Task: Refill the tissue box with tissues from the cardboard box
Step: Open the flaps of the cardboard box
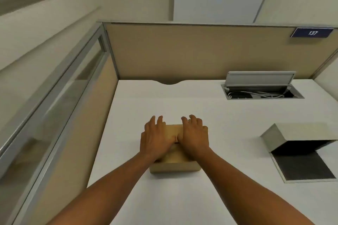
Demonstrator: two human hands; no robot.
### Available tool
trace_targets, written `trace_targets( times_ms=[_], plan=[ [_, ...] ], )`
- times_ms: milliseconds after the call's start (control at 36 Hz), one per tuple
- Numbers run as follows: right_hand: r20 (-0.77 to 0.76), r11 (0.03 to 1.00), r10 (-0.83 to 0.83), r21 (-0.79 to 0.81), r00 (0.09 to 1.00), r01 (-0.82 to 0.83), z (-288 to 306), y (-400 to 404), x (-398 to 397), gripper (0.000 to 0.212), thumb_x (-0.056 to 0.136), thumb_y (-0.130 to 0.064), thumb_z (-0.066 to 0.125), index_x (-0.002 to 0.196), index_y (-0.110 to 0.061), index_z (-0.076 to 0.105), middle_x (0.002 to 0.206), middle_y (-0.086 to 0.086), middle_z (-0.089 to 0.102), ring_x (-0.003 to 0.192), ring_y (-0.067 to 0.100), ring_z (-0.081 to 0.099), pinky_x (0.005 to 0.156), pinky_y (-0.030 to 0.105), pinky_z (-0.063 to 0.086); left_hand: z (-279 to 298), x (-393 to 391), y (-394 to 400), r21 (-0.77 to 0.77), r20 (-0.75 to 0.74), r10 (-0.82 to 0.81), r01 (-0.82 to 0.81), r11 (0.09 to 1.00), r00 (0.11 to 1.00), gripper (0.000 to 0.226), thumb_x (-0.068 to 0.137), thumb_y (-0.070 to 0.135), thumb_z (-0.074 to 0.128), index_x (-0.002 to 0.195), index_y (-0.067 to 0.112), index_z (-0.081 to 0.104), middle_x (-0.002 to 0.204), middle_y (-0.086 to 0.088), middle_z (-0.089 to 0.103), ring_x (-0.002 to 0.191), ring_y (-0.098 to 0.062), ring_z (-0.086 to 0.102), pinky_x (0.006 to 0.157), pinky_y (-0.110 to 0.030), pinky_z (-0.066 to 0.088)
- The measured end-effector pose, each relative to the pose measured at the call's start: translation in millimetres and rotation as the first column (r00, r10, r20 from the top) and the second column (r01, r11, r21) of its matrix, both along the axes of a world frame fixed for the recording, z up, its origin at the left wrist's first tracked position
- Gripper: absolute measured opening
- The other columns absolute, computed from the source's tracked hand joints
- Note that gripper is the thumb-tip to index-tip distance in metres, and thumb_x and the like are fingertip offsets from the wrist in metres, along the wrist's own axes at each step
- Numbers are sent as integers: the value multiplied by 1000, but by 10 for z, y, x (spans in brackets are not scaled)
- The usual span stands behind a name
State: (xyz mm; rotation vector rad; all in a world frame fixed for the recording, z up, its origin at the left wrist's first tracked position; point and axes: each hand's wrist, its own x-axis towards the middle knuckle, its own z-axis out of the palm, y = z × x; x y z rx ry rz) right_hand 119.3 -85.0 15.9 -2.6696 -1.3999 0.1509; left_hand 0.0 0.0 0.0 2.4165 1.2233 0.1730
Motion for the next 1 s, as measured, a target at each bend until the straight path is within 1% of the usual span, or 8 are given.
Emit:
trace_targets(
  times_ms=[250, 500, 583, 667, 750, 833, 889, 1000],
  plan=[
    [-116, 989, -109, 90, 987, 119, 25, -153, 93, 62, 87, -4, 50, 145, -20, 37, 154, 12, 31, 128, 33, 40, 84, 41, 50, 4, -154, -25, -135, 137, 50, -31, 990, 989, 72, 85, 30, 62, 148, 24, 27, 161, -4, 18, 137, -30, 40, 97, -45, 47],
    [-186, 978, -108, 155, 977, 138, 7, -315, 421, 63, 90, -5, 49, 149, -18, 34, 139, 12, 47, 118, 31, 51, 83, 40, 50, 96, -366, 119, -335, 383, 241, -109, 936, 892, 66, 93, 9, 57, 150, 26, 29, 155, -7, 35, 131, -27, 47, 104, -47, 47],
    [-243, 971, -113, 177, 963, 158, 3, -394, 588, 63, 90, -8, 53, 149, -16, 35, 135, 14, 51, 111, 32, 58, 84, 38, 49, 120, -477, 159, -252, 399, 214, -118, 960, 892, 74, 93, 6, 59, 154, 25, 21, 157, -8, 29, 138, -27, 39, 109, -43, 40],
    [-326, 956, -126, 213, 937, 203, -9, -496, 760, 60, 92, -8, 53, 149, -14, 37, 137, 17, 52, 119, 34, 55, 94, 40, 45, 161, -552, 201, -46, 289, 91, -81, 996, 953, 77, 87, -5, 57, 152, 23, 27, 158, -8, 28, 142, -27, 27, 107, -42, 40],
    [-373, 948, -116, 235, 921, 214, -39, -599, 874, 59, 92, -1, 48, 148, -13, 39, 139, 17, 52, 122, 35, 53, 98, 42, 44, 194, -592, 240, 111, 22, -75, 72, 991, 997, 72, 82, -11, 54, 146, 20, 42, 161, -13, 21, 149, -29, 8, 107, -47, 43],
    [-301, 964, -80, 220, 950, 151, -96, -686, 909, 52, 94, -3, 46, 144, -13, 44, 135, 17, 53, 112, 34, 57, 88, 41, 47, 168, -590, 304, 290, -162, -191, 232, 929, 968, 73, 76, -16, 55, 140, 20, 51, 163, -14, 18, 152, -34, -5, 118, -48, 23],
    [-272, 965, -57, 231, 961, 122, -140, -731, 916, 46, 95, -5, 44, 140, -14, 47, 133, 16, 52, 110, 32, 56, 86, 41, 49, 131, -573, 321, 329, -254, -232, 309, 892, 939, 74, 75, -16, 54, 140, 19, 50, 163, -15, 19, 152, -35, -5, 122, -44, 8],
    [-259, 967, -82, 214, 962, 140, -229, -789, 943, 45, 98, -10, 44, 142, -16, 45, 136, 14, 49, 117, 31, 51, 88, 43, 50, 52, -496, 295, 258, -373, -269, 378, 889, 888, 65, 85, 0, 51, 146, 17, 38, 163, -16, 16, 151, -39, -1, 122, -47, 2]
  ],
)
